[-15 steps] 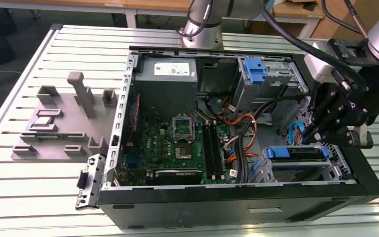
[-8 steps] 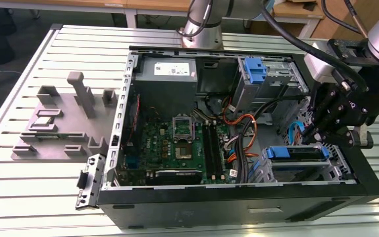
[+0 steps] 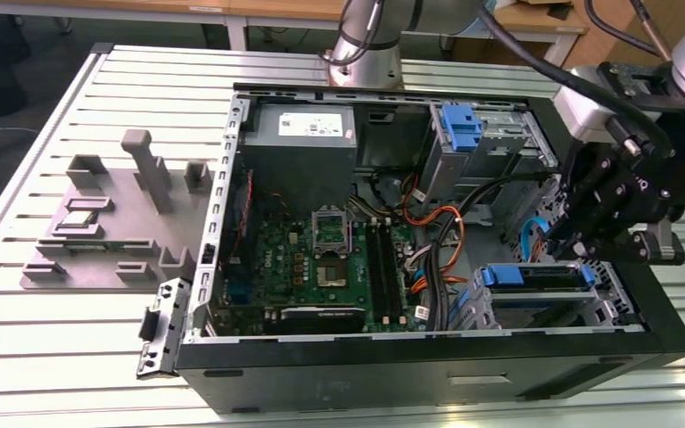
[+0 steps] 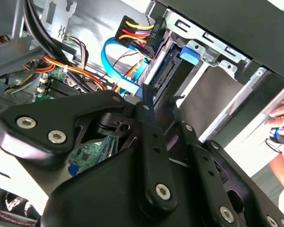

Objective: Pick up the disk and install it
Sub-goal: 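Insert the disk into the insertion slot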

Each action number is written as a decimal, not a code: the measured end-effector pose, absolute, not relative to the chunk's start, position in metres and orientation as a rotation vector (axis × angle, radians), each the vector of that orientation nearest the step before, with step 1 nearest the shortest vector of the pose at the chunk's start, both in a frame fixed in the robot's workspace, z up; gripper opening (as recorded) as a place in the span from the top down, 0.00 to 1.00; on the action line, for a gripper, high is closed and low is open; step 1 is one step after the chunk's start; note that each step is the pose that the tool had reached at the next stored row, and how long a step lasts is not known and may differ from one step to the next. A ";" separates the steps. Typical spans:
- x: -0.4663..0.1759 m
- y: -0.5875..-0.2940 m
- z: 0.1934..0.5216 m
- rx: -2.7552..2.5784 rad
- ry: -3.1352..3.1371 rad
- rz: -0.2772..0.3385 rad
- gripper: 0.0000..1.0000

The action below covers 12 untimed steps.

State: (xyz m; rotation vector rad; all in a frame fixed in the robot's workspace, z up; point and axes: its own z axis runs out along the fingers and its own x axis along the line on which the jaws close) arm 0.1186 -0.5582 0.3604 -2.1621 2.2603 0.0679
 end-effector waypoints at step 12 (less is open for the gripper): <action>0.119 -0.569 0.373 -2.159 2.258 0.074 0.71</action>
